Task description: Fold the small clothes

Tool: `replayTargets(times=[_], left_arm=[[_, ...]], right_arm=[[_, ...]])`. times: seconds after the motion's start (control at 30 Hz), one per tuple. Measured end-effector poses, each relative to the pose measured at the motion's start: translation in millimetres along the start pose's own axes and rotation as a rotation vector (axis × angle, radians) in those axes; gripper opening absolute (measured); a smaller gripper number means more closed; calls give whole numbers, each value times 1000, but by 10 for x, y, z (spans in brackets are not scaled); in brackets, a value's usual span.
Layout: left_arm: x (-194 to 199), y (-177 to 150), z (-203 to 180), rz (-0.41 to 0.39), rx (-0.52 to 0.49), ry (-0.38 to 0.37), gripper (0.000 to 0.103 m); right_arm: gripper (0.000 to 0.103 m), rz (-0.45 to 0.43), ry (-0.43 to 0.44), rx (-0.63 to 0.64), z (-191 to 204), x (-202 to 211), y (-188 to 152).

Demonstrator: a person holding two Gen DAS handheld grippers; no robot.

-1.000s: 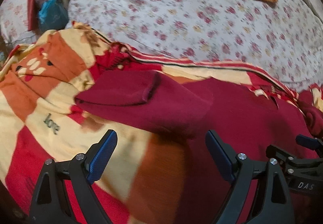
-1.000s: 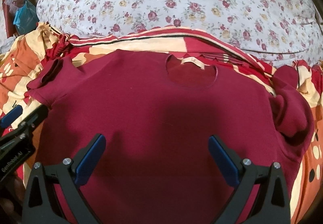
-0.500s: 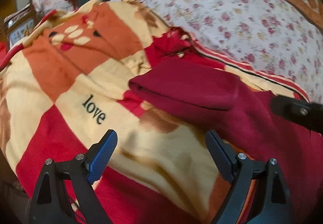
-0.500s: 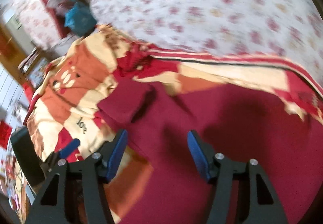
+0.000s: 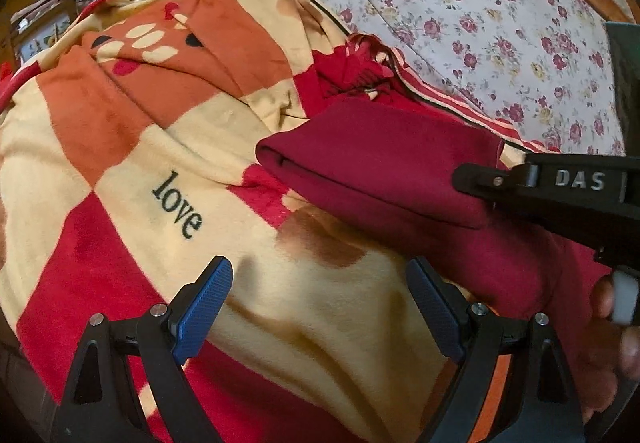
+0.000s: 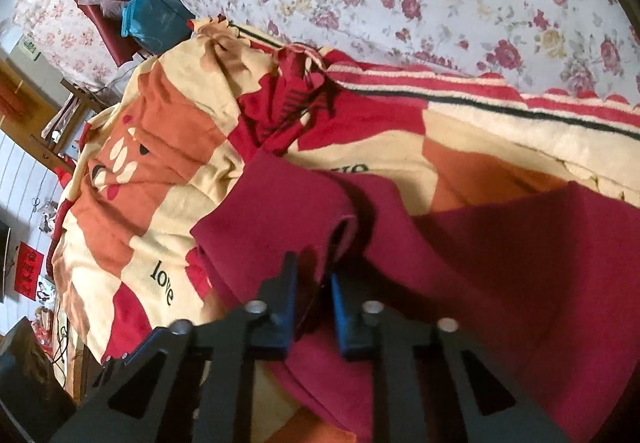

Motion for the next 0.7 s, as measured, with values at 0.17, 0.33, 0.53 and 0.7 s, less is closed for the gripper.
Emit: replayTargets(times=[0.17, 0.33, 0.53, 0.7], left_arm=[[45, 30, 9, -20, 14, -3, 72], [107, 41, -66, -39, 14, -37, 72], [166, 15, -206, -47, -27, -62, 72], [180, -38, -291, -39, -46, -74, 72]], right_arm=[[6, -61, -2, 32, 29, 308, 119], [6, -141, 0, 42, 25, 852, 277], [6, -226, -24, 41, -163, 1663, 384], [6, -269, -93, 16, -576, 2305, 323]])
Point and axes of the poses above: each gripper's, at about its wrist camera, not at the fingertips, and x roughly against the way its jaws point, z to its left, y to its top, the point moved 9 cm from there along -x, roughly the way its jaws point, and after that the axes turned 12 degrees about -z, right-handed, at the moved point
